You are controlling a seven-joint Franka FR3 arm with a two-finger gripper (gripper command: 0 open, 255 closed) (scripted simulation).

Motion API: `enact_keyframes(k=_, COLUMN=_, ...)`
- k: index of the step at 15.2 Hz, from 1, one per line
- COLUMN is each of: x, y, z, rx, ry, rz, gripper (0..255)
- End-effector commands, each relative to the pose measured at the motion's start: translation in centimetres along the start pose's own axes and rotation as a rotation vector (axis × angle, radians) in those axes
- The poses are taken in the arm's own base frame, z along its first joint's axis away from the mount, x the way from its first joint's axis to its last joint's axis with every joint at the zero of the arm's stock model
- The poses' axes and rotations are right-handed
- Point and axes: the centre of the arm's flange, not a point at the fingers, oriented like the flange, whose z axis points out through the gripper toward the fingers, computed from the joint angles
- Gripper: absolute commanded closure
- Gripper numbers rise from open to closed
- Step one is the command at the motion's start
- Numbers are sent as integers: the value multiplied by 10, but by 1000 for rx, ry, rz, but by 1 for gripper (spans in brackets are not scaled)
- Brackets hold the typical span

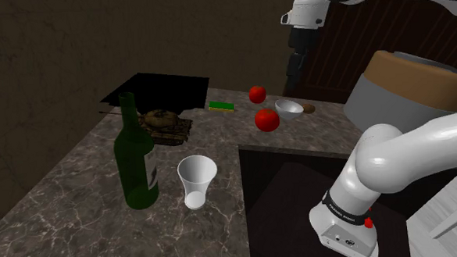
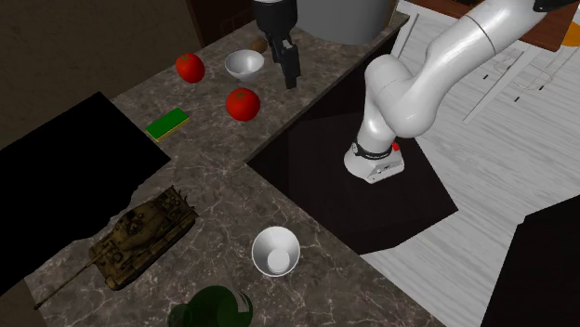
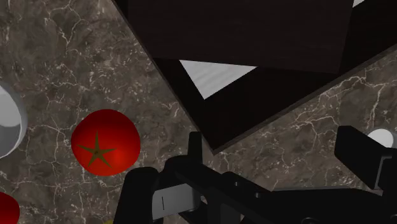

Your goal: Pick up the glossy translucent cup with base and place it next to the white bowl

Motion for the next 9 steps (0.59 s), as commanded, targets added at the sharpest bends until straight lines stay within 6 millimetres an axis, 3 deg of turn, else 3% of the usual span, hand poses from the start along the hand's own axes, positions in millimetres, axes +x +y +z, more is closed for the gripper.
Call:
enact_keyframes(k=1, x=0, y=0, z=0, rx=0, ry=0, rz=0, gripper=0)
enact_keyframes(k=9, x=30, y=-104, z=33, rx=-64, ry=29, rz=-14, gripper=0)
